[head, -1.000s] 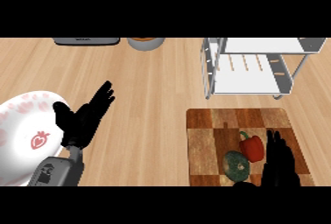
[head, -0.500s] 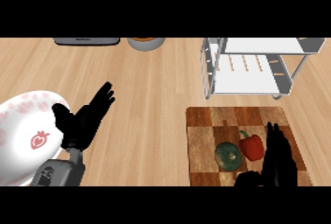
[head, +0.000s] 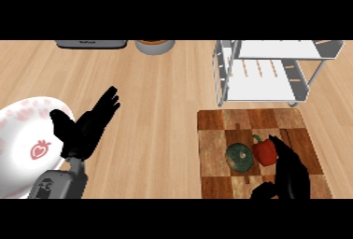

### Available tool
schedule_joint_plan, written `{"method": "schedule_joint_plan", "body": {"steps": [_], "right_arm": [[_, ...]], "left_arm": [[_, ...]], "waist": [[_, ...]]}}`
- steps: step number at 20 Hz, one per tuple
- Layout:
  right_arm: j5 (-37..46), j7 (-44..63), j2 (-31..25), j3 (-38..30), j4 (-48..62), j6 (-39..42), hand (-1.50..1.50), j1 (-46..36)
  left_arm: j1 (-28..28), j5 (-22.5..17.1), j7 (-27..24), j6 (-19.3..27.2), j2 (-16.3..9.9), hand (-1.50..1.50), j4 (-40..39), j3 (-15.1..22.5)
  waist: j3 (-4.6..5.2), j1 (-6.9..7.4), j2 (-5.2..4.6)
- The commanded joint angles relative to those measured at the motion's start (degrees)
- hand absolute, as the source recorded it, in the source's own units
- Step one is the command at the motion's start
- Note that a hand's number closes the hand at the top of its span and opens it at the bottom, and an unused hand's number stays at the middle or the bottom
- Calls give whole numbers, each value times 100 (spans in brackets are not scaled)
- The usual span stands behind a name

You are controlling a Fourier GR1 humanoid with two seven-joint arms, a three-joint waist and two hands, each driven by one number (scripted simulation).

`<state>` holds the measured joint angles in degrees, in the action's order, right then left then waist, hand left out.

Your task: Pick the bell pepper from the cutting board and place it in the tiered basket

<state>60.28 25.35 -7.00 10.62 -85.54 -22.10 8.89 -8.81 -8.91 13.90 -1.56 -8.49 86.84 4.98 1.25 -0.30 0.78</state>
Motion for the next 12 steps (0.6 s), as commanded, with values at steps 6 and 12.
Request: {"method": "schedule_joint_plan", "body": {"steps": [6,12], "right_arm": [[139,-758,-101,-16,497,-538,150,-191],[110,-808,-48,-39,27,-681,150,-81]], "left_arm": [[-101,-11,40,-19,98,0,-98,-103],[87,69,-7,-48,103,0,58,-45]], "waist": [[-127,34,-76],[-126,23,-67]]}}
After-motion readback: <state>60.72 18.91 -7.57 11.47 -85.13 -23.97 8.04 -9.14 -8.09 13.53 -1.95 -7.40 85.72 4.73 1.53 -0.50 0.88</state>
